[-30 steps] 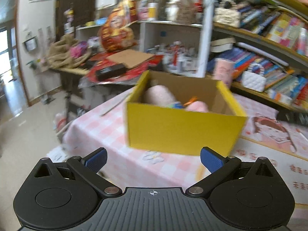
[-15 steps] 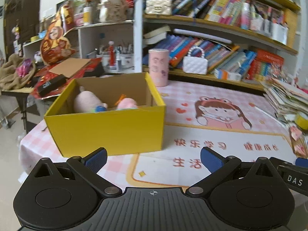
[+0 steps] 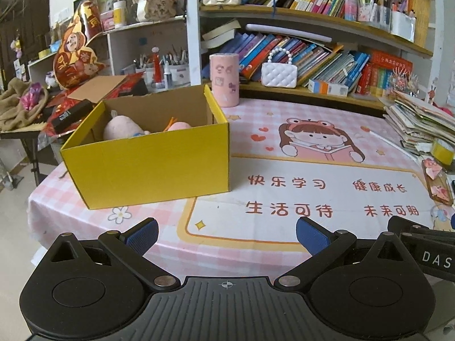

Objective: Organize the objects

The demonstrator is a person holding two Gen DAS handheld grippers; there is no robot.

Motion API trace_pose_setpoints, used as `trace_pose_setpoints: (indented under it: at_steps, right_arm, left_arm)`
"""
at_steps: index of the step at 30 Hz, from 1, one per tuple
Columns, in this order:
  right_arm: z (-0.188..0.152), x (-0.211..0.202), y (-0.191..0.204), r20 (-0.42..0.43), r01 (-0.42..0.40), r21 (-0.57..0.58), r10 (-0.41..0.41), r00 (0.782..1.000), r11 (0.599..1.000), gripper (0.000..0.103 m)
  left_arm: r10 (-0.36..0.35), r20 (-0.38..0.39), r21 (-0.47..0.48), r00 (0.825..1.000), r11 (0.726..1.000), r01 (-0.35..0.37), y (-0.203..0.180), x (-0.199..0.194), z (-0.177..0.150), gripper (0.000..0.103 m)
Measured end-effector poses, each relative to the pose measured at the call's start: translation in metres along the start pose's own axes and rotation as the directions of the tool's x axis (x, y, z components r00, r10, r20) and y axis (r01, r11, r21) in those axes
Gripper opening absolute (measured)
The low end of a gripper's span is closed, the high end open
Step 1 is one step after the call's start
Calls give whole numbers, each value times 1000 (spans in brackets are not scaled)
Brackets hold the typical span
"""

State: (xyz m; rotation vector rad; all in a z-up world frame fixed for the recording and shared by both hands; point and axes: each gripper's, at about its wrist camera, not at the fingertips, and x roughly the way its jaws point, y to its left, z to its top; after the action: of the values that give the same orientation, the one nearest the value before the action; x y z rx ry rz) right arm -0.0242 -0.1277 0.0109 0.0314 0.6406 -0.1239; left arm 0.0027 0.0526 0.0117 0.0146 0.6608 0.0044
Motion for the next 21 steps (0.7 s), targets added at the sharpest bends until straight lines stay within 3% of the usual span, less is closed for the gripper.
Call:
trace_pose_setpoints:
  at_steps: [21]
  right_arm:
    - [-6, -4, 0, -21, -22, -8, 22, 1000, 1000, 103]
  left_arm:
    - [-6, 10, 16, 1000, 1000, 6, -7, -8, -4, 103]
